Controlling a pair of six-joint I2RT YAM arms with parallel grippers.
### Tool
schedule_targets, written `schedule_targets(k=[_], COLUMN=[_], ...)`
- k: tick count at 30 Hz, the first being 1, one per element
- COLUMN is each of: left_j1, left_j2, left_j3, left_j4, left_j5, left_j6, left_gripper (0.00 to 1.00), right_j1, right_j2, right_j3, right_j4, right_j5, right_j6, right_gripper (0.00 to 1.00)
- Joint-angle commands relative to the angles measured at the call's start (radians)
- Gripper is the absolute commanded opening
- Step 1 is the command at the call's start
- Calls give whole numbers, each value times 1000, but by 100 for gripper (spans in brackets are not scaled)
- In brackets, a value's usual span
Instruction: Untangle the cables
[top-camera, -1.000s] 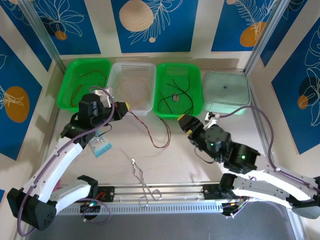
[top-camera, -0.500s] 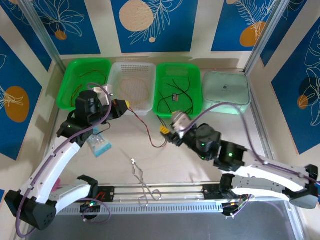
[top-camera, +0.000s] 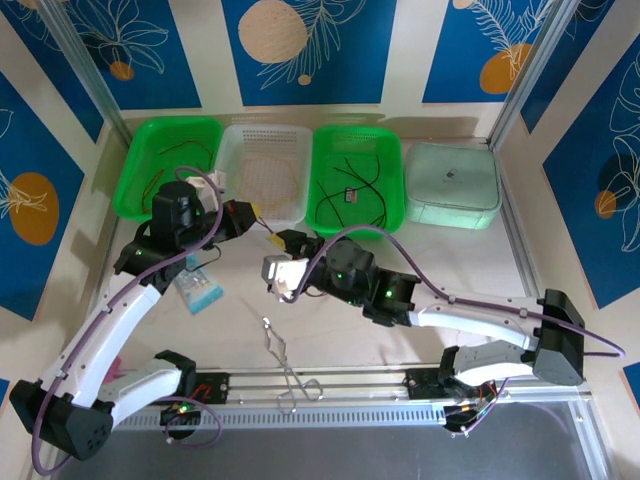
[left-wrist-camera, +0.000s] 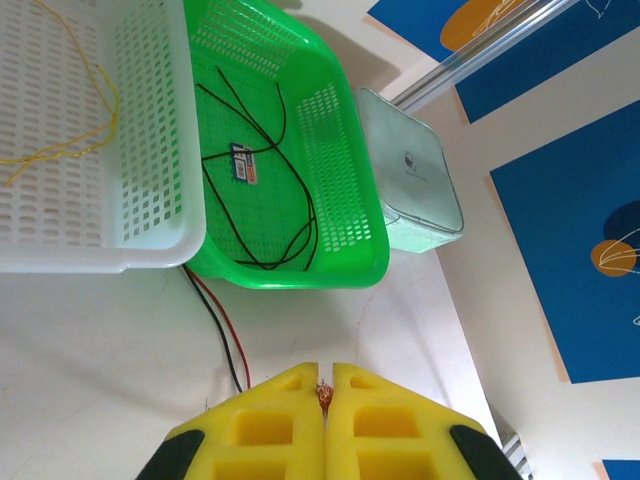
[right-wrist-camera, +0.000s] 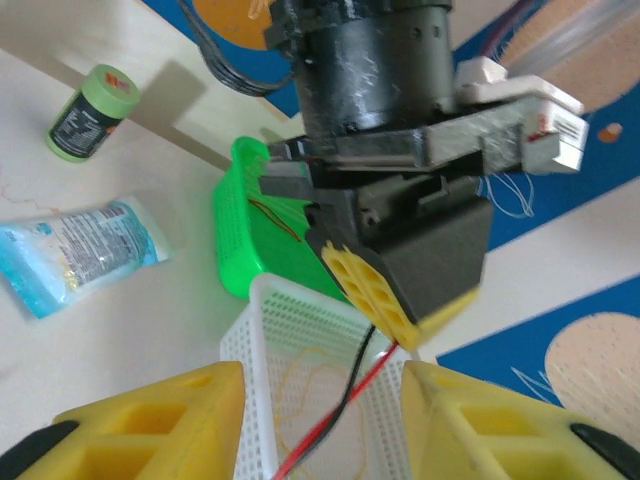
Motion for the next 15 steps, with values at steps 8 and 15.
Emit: schedule_targets(k=[8, 15], left_j1=[-10, -9], left_j2=[7, 10], left_j3=[53, 57], left_j4=[-23, -19], left_j5=[24, 27], left_j6=[-18, -22], left_gripper=[0, 0], right_j1=[-138, -140], right_j2=[77, 135], right_j3=[190, 212], right_j4=[-176, -178], right_j5=[-342, -275], right_j6=[241, 189], right_gripper=[41, 35])
